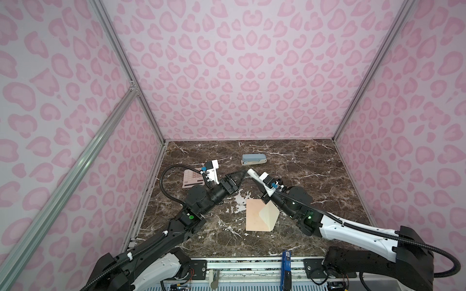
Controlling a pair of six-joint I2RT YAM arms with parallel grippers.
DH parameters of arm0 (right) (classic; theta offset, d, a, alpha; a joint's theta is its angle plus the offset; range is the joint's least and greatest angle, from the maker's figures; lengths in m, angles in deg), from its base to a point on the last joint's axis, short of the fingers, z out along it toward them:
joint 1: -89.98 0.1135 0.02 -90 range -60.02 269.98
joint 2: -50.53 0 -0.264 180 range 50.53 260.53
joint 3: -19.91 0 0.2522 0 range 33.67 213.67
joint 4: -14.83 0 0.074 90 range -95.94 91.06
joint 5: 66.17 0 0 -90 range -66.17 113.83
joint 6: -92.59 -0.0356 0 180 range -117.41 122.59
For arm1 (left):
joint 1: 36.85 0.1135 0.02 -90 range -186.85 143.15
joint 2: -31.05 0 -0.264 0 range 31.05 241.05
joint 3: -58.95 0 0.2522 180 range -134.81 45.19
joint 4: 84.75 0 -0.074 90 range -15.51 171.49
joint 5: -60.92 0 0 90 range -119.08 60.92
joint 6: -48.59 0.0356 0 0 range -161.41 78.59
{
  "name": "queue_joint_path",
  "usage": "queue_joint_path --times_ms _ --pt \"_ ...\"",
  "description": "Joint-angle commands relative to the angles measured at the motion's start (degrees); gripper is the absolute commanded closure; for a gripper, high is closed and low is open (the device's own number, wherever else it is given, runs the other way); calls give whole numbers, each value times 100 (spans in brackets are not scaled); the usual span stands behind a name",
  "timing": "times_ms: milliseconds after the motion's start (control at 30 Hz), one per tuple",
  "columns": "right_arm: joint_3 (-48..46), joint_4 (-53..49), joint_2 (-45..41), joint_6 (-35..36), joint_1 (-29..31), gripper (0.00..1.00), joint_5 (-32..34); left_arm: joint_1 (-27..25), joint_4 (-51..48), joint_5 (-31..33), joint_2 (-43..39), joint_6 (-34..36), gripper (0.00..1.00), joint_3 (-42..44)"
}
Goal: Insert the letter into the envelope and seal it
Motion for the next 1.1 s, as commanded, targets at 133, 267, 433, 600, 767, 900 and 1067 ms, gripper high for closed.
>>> queue_joint_path --times_ms 133,267,433,600,767,900,1067 --pt "486 -2532 -641 -842 -333 88 237 71 -3477 1155 -552 1692 22 -728" --pt "1366 -4431 -354 -1302 -378 88 358 71 -4330 1211 -385 2209 28 -928" --pt "2087 -5900 19 -2096 -376 88 359 62 -4570 773 -147 2583 40 -664" --pt "2561 -6667 501 -2807 -393 89 -63 -48 -3976 177 28 2473 58 -92" --pt "3101 -7306 1189 -3311 -393 91 -518 -430 -3198 -215 551 2184 79 265" --pt "3616 -7943 1766 -3499 -434 91 -791 -628 -2387 -571 1021 1764 93 570" --pt "4036 -8497 2325 -3859 -469 93 -948 -842 -2309 -703 1504 1691 96 444"
